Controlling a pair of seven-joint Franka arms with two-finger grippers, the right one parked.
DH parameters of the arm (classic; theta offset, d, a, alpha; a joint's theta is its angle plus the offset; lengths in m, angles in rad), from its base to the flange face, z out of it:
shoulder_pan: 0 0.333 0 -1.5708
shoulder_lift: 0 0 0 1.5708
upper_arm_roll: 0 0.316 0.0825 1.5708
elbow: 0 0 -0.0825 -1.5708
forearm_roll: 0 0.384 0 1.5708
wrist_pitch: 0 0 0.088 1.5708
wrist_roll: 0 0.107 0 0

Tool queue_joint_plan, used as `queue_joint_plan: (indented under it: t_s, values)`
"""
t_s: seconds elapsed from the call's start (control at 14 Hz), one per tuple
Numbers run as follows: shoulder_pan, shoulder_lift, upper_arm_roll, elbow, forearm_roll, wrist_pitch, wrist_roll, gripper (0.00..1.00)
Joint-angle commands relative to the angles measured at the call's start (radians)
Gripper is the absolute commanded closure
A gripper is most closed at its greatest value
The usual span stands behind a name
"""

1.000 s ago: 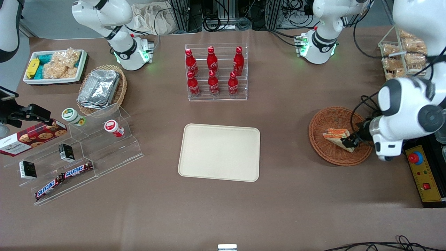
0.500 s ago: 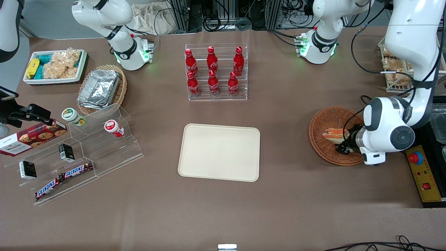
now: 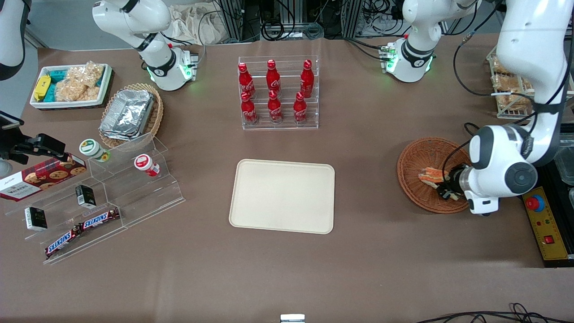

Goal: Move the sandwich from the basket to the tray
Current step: 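Lift the sandwich and carry it with the left gripper over the tray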

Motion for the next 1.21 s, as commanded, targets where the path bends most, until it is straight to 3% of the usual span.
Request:
queue_joint_plan:
  t_s: [0.0, 0.43, 0.57, 0.71, 0.86, 1.0, 1.14]
  values:
    - [-0.007, -0.104, -0.083, 0.092, -0.039, -0.107, 0.090, 1.00]
    - [-0.015, -0.063, -0.310, 0.179, -0.067, -0.063, 0.076, 1.00]
    - [-0.096, -0.025, -0.319, 0.168, -0.045, -0.003, 0.076, 1.00]
    - [-0.175, 0.034, -0.319, 0.169, 0.020, 0.078, 0.096, 1.00]
    - [-0.245, 0.132, -0.319, 0.168, 0.152, 0.222, 0.106, 1.00]
    - [-0.268, 0.222, -0.319, 0.169, 0.188, 0.366, 0.173, 1.00]
    - [-0.295, 0.249, -0.316, 0.169, 0.215, 0.388, 0.233, 1.00]
